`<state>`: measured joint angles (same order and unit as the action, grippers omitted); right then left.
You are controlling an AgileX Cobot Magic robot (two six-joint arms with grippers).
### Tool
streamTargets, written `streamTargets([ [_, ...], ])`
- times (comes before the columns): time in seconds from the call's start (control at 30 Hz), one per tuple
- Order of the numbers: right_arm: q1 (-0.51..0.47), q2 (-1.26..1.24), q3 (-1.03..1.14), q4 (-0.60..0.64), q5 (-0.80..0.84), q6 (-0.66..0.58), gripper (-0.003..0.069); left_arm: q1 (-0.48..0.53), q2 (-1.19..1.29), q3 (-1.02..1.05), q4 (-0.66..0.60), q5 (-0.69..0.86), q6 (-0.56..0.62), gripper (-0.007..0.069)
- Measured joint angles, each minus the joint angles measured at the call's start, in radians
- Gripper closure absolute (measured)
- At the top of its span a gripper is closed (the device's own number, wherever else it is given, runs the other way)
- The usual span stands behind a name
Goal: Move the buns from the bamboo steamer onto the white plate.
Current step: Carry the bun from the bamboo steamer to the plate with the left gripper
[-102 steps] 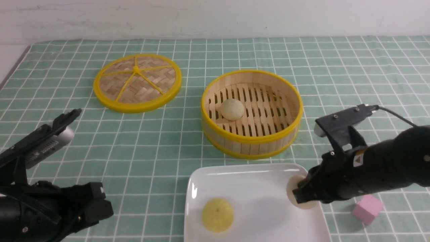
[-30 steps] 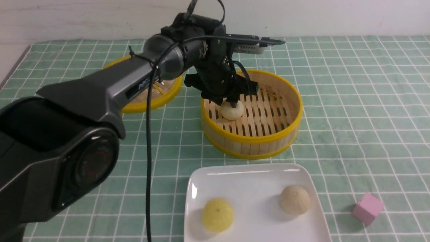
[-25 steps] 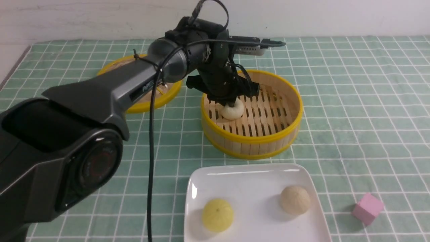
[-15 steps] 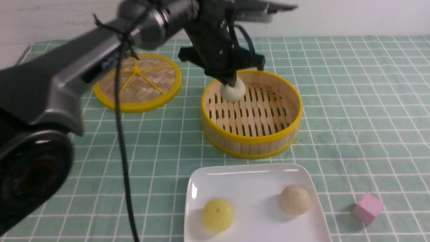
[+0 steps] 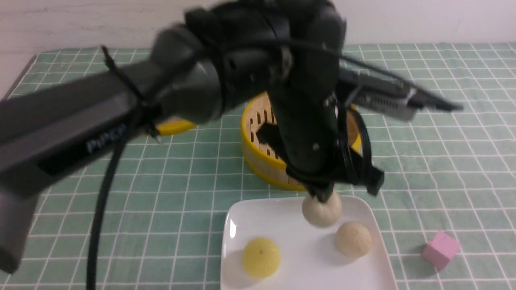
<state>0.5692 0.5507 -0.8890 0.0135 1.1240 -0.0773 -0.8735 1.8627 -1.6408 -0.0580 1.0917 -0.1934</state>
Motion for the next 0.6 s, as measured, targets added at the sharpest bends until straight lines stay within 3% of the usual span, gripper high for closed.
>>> streamTargets([
  [0.17, 0.0, 0.0, 0.0, 0.0, 0.024, 0.0, 0.0644, 0.001, 0.023, 0.199, 0.01, -0.243, -0.107, 0.0593],
  [0.33, 0.0, -0.01, 0.0, 0.0, 0.046, 0.0, 0.0641, 0.0, 0.023, 0.254, 0.009, -0.322, -0.148, 0.0561],
  [0.6, 0.0, -0.148, 0.0, 0.0, 0.108, 0.077, 0.0634, 0.0, 0.022, 0.259, 0.015, -0.335, -0.23, 0.0337],
])
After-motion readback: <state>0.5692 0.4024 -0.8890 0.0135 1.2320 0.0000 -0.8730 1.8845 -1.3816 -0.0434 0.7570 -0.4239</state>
